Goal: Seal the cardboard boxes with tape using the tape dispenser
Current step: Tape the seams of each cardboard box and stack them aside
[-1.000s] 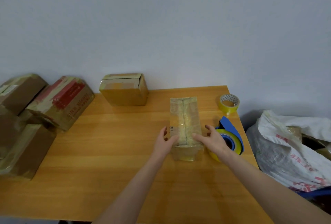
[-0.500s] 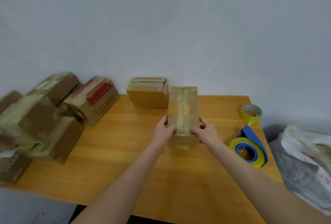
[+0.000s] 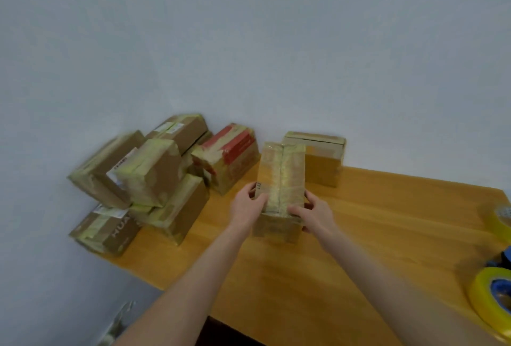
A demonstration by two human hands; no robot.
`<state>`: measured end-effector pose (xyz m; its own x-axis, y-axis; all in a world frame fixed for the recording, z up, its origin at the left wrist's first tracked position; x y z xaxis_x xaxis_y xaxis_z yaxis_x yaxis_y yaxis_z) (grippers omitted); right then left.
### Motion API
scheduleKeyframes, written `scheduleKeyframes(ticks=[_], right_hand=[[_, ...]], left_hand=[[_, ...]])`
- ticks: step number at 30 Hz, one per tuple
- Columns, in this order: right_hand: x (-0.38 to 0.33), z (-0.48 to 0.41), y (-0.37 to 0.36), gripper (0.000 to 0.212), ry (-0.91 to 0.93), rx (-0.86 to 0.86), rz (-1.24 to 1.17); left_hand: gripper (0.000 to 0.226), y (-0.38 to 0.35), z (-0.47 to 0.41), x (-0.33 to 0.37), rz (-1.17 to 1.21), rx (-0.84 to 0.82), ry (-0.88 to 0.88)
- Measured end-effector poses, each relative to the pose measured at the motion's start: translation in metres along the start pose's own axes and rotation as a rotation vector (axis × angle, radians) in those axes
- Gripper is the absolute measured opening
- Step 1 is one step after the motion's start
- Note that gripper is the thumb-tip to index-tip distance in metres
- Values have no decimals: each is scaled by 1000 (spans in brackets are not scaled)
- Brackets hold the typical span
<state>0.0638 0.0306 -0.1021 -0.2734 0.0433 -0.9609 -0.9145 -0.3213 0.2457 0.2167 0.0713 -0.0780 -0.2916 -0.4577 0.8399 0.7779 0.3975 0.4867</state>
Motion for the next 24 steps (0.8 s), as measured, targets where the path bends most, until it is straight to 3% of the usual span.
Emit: scheduleKeyframes(ticks=[8,14,17,20,24], right_hand=[[-21,-58,-133,57,-143,-42,107],[-17,-58,-218,70,-221,-64,189],[-17,-60,-248,69,-197,-81,241],[-15,-64,-273,69,-187,-98,247],[-20,-68,-274,73,-225,-140,241]], left_hand=[[39,105,-111,-51,-401,-73,-38],[27,160,-156,-89,-718,-216,30],[25,180,-158,-84,-992,-150,-126],[25,189,-160,-73,-962,-34,-255],[37,179,-164,-67,-905,-52,-325]])
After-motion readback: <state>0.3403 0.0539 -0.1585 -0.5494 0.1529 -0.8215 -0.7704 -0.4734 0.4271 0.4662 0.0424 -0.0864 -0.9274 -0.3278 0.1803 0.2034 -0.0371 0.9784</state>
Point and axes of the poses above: each hand's wrist, its own z-axis away from the middle knuckle, its own y-axis out of the back of the hand, x = y × z, the point moved 1 cm from there along -z, towards the middle knuckle, and after that the axes turned 7 degrees about y, right-handed, at the moved point
